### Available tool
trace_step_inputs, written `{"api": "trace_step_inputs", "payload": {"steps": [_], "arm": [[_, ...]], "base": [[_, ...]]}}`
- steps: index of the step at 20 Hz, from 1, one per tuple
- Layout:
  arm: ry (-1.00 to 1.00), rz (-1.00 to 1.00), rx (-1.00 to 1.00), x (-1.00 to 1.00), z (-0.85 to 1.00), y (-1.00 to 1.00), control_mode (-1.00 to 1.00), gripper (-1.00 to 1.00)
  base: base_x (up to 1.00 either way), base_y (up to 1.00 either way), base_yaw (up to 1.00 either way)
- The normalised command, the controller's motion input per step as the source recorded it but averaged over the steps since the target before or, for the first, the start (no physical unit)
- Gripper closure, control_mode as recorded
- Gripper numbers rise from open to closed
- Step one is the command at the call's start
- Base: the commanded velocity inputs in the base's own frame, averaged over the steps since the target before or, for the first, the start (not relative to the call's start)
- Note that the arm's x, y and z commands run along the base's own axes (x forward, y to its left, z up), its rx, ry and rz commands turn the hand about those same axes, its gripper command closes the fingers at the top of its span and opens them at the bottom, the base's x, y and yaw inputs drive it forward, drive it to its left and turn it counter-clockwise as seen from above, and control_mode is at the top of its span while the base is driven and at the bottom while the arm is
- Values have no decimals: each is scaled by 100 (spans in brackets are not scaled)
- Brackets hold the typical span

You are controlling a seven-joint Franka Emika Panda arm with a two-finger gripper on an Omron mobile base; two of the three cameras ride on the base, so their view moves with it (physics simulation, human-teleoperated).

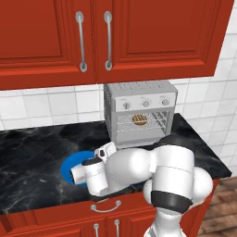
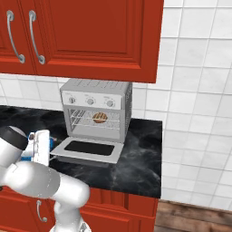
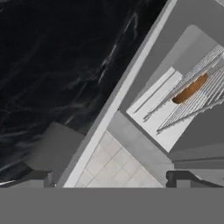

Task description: Pick up the bagel from the plate, place it on the toaster oven rack, close the door, and set the timer.

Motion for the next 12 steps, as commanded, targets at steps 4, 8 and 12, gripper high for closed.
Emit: {"api": "trace_step_inputs", "payload": {"steps": [4, 8, 12], "arm": [[-10, 4, 0, 66, 90, -4, -100, -100], [-9, 12, 0, 77, 77, 0, -100, -100], [-6, 24, 0, 79, 44, 0, -100, -100]], "base": [[0, 0, 0], [0, 0, 0], [0, 0, 0]]}}
